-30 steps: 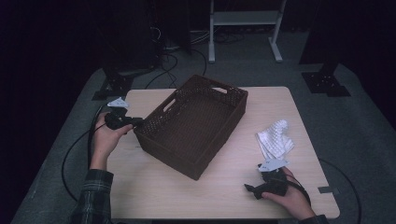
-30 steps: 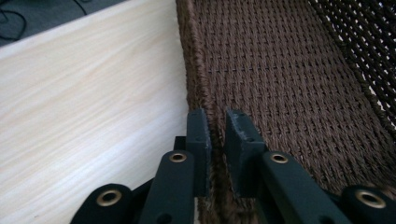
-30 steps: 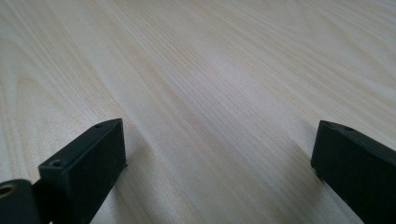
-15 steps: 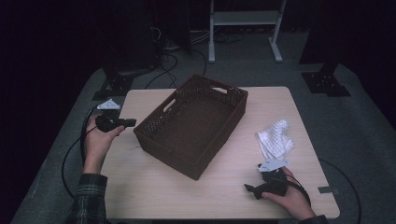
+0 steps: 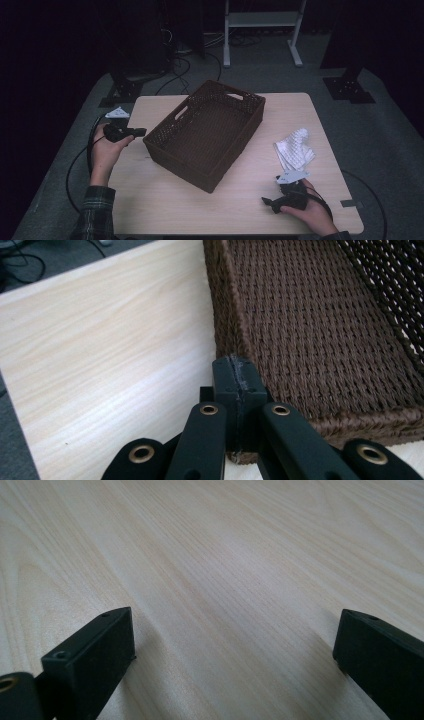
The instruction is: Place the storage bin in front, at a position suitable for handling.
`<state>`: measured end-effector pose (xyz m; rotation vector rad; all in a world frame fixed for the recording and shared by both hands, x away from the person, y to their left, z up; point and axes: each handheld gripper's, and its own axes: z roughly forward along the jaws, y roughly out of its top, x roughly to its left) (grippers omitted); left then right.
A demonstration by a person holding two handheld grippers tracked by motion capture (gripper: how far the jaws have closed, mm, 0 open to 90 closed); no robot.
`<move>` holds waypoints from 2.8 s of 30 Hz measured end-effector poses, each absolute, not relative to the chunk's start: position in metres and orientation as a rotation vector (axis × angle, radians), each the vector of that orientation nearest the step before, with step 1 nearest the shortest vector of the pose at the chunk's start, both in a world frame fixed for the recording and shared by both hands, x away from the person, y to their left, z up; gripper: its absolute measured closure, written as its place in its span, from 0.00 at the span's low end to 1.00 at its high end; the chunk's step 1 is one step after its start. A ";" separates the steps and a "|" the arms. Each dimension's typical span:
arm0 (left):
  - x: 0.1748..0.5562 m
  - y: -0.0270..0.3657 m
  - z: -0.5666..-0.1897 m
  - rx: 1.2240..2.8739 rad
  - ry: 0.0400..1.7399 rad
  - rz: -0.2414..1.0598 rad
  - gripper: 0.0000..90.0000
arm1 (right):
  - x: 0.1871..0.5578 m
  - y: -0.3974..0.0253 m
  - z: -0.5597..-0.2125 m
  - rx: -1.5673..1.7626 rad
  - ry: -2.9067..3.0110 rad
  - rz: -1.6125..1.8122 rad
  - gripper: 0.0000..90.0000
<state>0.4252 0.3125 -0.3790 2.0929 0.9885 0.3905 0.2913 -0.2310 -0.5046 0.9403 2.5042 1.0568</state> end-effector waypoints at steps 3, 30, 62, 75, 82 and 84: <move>0.424 0.312 -0.380 2.091 0.990 0.390 1.00 | 0.291 -0.231 -0.505 0.940 2.504 1.057 0.03; 0.395 0.293 -0.388 2.063 0.889 0.271 1.00 | 0.291 -0.231 -0.505 0.941 2.505 1.056 0.03; 0.375 0.239 -0.386 2.110 0.697 0.157 1.00 | 0.291 -0.231 -0.505 0.936 2.503 1.055 0.03; 0.369 0.210 -0.388 2.112 0.617 0.104 1.00 | 0.291 -0.231 -0.504 0.938 2.504 1.055 0.03; 0.366 0.193 -0.389 2.090 0.596 0.107 1.00 | 0.291 -0.231 -0.504 0.947 2.503 1.058 0.03; 0.366 0.190 -0.390 2.087 0.589 0.108 1.00 | 0.291 -0.231 -0.504 0.943 2.504 1.055 0.03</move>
